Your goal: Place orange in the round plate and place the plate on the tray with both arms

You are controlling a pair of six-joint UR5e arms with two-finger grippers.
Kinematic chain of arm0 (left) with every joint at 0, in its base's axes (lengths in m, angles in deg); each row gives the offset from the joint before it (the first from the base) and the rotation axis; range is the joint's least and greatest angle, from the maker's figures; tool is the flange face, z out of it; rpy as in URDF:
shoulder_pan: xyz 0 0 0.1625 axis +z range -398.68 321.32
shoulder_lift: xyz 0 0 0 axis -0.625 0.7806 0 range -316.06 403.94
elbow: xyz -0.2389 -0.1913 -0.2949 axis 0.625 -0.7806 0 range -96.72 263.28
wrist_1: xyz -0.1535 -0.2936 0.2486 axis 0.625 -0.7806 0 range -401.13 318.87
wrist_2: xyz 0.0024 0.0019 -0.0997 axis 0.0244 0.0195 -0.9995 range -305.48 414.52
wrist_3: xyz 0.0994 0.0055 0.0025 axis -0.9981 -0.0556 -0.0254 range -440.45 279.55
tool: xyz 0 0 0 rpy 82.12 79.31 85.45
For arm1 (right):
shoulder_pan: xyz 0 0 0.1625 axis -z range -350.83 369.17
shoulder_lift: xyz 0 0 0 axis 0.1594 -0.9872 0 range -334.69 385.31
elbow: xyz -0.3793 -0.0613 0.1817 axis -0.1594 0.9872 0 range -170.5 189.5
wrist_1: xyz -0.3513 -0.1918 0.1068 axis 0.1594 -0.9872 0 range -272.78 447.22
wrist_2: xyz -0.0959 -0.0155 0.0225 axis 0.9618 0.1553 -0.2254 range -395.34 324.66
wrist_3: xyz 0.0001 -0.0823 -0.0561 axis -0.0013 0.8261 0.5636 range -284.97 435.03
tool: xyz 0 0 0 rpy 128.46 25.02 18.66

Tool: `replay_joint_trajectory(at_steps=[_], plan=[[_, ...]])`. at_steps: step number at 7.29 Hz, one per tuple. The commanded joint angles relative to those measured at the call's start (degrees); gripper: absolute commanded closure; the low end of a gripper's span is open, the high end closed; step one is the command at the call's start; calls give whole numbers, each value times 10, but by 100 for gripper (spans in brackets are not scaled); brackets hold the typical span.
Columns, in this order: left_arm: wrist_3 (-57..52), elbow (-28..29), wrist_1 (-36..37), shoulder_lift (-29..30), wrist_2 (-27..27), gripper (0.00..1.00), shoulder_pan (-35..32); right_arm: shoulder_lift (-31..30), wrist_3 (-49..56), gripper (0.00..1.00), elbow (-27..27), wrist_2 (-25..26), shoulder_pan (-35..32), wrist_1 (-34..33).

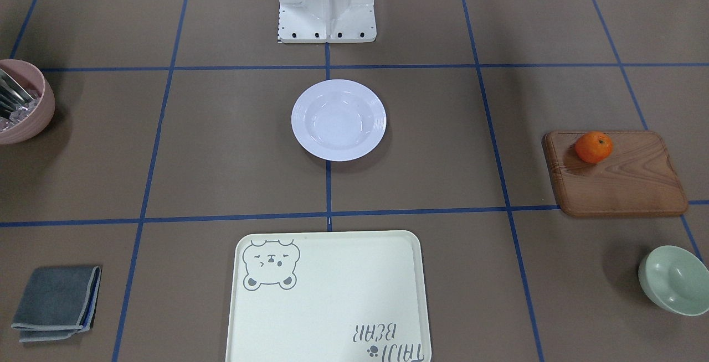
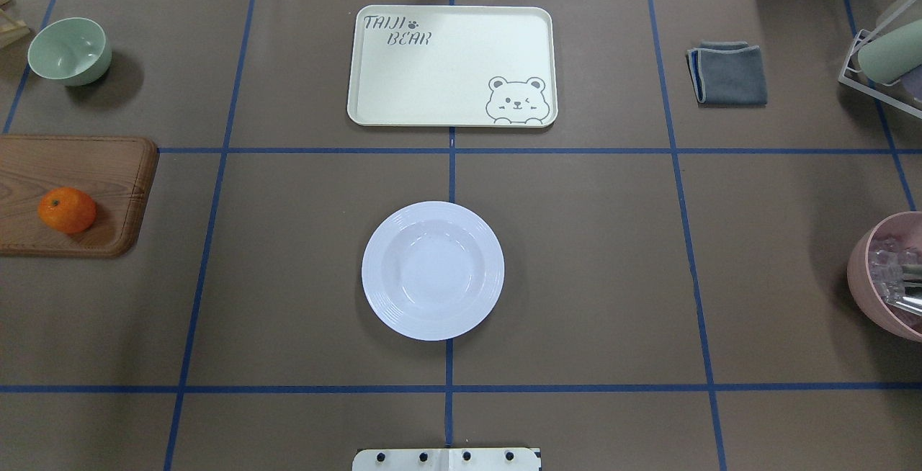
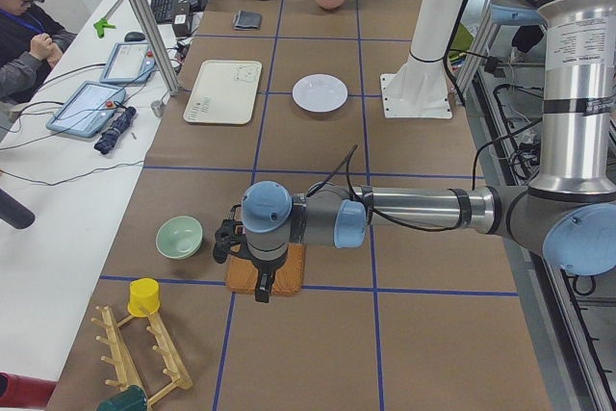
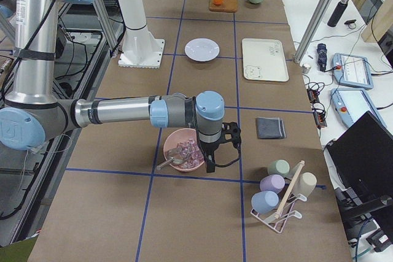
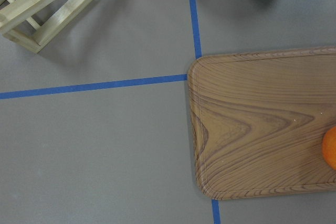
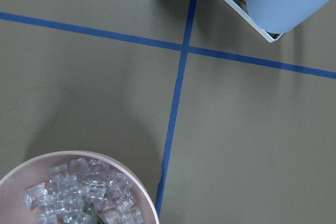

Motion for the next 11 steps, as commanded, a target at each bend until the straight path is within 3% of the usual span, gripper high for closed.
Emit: replay_joint_trajectory(at_steps=[1, 4, 6, 7, 9, 11], plan=[[0, -1, 0, 1, 0, 2, 0, 0, 2, 0, -1, 0, 0, 0], [0, -1, -6, 3, 0, 2, 0, 1, 2, 0, -15, -1, 0, 1], [4, 26, -21, 4, -5, 2, 0, 40, -2, 0, -43, -4, 0, 1], [5, 42, -72, 10, -10, 2, 0, 50, -5, 0, -54, -3, -1, 10], [3, 45, -93, 33, -26, 2, 0, 52, -11, 0, -22, -12, -1, 59], [0, 50, -145, 51, -46, 1, 0, 57, -10, 0, -24, -17, -4, 61]])
